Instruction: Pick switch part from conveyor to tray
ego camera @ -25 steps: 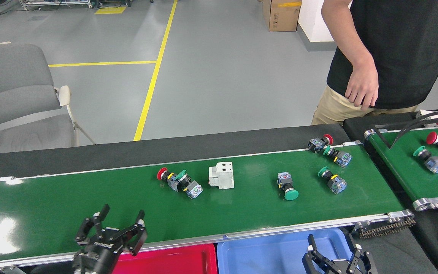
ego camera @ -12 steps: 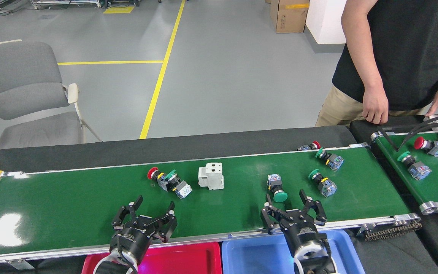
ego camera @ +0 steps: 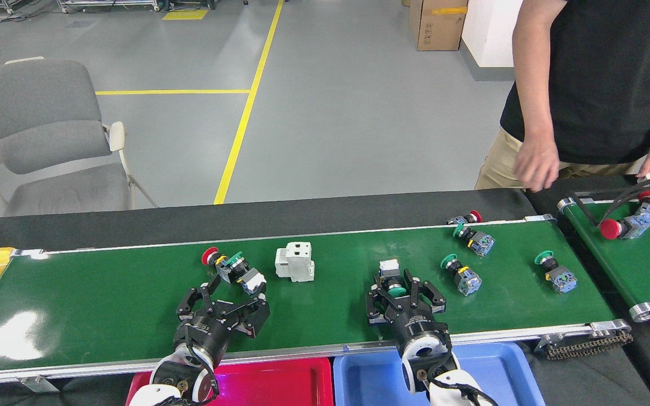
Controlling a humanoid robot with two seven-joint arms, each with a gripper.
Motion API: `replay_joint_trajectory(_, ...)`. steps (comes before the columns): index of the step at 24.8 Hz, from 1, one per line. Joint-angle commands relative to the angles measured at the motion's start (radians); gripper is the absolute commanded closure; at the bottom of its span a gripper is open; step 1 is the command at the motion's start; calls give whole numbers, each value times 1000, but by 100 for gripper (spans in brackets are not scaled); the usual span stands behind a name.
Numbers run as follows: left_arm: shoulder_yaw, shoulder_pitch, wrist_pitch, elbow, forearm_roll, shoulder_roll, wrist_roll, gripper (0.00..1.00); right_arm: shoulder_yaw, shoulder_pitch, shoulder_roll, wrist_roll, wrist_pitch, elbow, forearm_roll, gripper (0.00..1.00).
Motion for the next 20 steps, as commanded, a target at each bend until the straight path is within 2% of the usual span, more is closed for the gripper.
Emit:
replay_joint_trajectory(1, 6, -21, -3, 3, -1, 1, 4, 0, -1, -22, -3, 1, -45, -18, -2, 93)
replay_joint_trajectory(7, 20, -71, 11, 61, 2, -2, 4, 3, 1, -17, -4, 0, -148, -59, -2, 96)
replay_joint_trajectory(11, 25, -69, 75, 83, 2, -2, 11, 27, 25, 6, -4, 1, -235, -133, 3, 96)
replay_joint_trajectory(13, 25, -67, 74, 83, 5, -1, 14, 44, 78, 35, -6, 3, -267, -176, 3, 96)
replay_joint_trajectory(16, 25, -64, 71, 81, 9, 1, 14, 69, 182, 64, -49, 3, -281, -255, 6, 96)
replay_joint_trajectory(17, 26, -63, 68, 81, 13, 1, 16, 75, 228, 69, -63, 3, -281, -288, 8, 96)
replay_joint_trajectory(20, 25, -51, 62, 72, 32, 2, 16, 81, 363, 101, -82, 0, -281, -355, 9, 94)
